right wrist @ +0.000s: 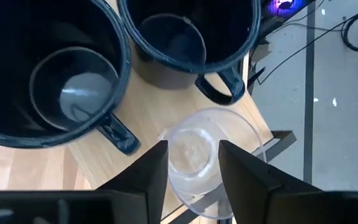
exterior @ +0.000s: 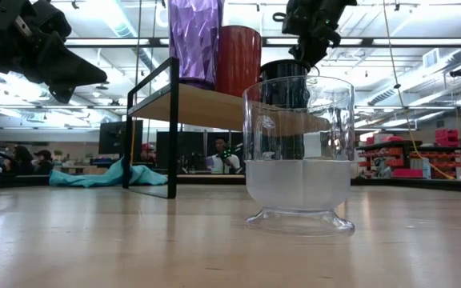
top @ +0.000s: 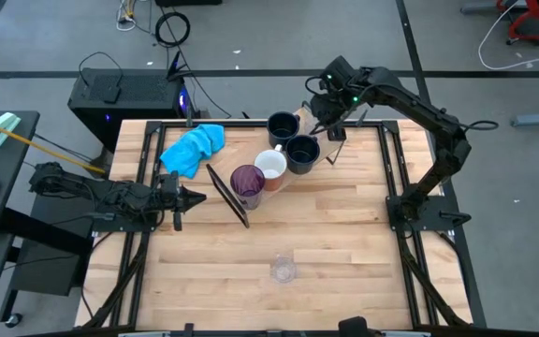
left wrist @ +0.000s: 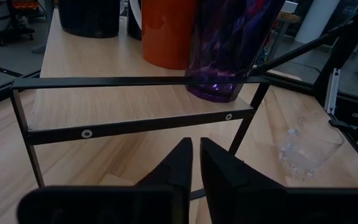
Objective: Stack small to large cups/mugs on shelf
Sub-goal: Put the transparent mug on the shelf aligned with the other transparent mug
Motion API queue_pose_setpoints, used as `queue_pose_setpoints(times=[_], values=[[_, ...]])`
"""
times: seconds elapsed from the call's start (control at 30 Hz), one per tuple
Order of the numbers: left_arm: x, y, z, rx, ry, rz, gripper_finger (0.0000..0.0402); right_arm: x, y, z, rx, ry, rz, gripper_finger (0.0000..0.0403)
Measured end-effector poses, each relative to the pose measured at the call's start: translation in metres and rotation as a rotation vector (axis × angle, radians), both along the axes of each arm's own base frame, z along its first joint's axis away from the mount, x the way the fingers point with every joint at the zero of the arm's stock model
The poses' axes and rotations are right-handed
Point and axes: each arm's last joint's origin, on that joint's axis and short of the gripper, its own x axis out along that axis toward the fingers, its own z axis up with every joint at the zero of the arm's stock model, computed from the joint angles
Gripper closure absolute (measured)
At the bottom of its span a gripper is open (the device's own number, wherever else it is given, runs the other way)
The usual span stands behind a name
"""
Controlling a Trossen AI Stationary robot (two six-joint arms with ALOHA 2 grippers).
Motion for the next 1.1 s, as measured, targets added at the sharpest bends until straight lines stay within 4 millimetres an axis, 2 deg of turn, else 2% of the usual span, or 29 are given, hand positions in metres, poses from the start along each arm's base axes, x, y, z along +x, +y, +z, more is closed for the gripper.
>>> queue_pose_setpoints(times=[0.2,0.4,0.5,0.63,0.77,1.0,1.1], values=[[0.0,0.0,0.0,0.0,0.0,0.0,0.0371,0.004,0.014,0.009,0.025,0.004,0.005,0.0253],[0.0,0.0,0.0,0.0,0.0,0.0,0.0373,0.007,0.05,0.03,0.063,0.052,-0.057,0.0253],[0.0,0.0,0.0,0.0,0.0,0.0,0.0368,0.013,0.068,0.033,0.112,0.045,-0.06,0.0253],[0.0,0.0,0.0,0.0,0.0,0.0,0.0363,0.024,0.096,0.024,0.23,0.065,-0.012,0.0253],[0.0,0.0,0.0,0.0,0.0,0.0,0.0361,0.038,0.13,0.004,0.306,0.118,0.026,0.0253],[0.0,0.0,0.0,0.0,0.0,0.0,0.037,0.063,0.196,-0.034,0.29,0.091,0.088,0.0254],[0.0,0.0,0.0,0.0,0.0,0.0,0.0373,0.066,0.22,-0.041,0.297,0.064,0.079,0.0254]])
